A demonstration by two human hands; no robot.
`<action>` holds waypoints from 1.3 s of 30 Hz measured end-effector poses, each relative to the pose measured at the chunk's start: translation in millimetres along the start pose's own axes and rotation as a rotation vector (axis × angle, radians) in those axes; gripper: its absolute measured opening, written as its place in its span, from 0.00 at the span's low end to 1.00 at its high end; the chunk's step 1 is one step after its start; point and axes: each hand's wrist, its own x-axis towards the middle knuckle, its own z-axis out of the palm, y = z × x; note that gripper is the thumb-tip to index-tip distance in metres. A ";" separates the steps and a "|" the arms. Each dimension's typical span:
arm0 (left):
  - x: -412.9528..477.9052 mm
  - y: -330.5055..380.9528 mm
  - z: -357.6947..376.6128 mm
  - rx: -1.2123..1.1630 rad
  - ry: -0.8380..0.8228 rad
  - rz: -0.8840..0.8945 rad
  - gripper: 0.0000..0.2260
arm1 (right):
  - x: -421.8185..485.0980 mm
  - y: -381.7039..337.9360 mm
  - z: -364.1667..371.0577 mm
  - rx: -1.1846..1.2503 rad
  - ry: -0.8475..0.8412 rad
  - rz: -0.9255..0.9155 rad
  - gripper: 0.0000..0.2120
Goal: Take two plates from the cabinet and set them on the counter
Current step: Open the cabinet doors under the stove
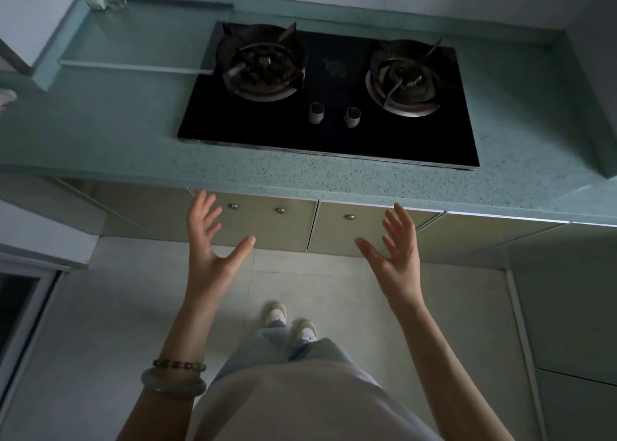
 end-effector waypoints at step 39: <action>17.0 -217.3 58.1 -0.057 -0.125 0.084 0.40 | 65.9 170.2 69.2 0.064 -0.001 -0.143 0.36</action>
